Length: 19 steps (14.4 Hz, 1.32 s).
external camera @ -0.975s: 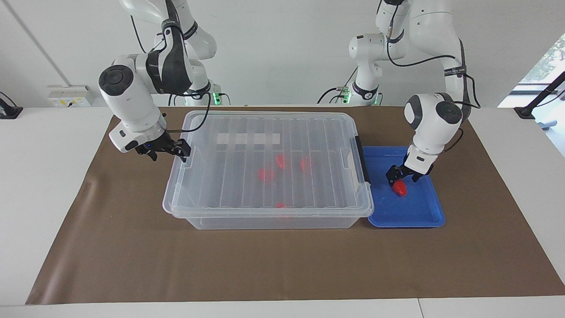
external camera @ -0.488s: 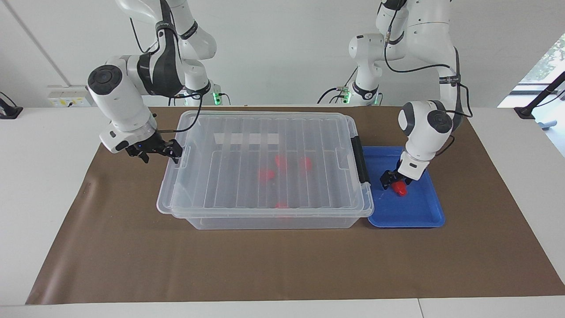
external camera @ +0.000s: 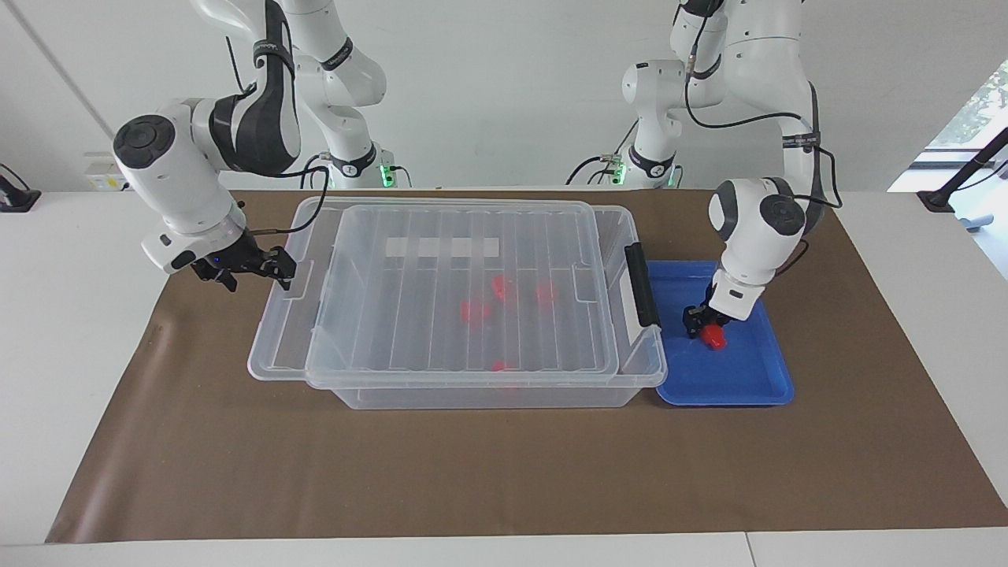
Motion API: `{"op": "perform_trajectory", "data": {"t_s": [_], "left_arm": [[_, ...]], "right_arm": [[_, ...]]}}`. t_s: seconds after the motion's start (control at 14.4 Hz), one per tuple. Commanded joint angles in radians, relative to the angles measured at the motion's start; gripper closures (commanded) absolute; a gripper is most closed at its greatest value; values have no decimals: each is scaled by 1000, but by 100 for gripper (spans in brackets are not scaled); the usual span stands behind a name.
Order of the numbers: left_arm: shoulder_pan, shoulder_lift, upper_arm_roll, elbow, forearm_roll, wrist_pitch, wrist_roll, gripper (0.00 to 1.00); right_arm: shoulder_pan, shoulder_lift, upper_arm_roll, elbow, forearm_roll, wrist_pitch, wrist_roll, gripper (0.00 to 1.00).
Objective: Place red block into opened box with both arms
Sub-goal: 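Slide the lid away from the tray while the left gripper reaches the block, then grasp the red block on the blue tray with the left gripper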
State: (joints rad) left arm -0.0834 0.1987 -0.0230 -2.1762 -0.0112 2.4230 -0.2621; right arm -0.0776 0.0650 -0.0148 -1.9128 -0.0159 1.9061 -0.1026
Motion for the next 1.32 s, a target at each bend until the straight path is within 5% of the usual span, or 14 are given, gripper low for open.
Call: {"op": "perform_trajectory", "data": {"t_s": [0.0,0.35,0.77,1.25], "left_arm": [[7,-25,3,-1,16,-19,-19,100],[1,-109,1,30,16,-117,-14,100],[-15,-180,-31,199,17,-361,-5,100],[-163,-202,-45,296,17,-470,15,100]], "right_arm": [[-11,-18,-17,-22,1,24,-58,0],[-11,-14,-65,-14,1,25,-134,0],[-13,-11,-112,1,1,24,-225,0],[-13,-7,-166,6,1,25,-315,0]]}}
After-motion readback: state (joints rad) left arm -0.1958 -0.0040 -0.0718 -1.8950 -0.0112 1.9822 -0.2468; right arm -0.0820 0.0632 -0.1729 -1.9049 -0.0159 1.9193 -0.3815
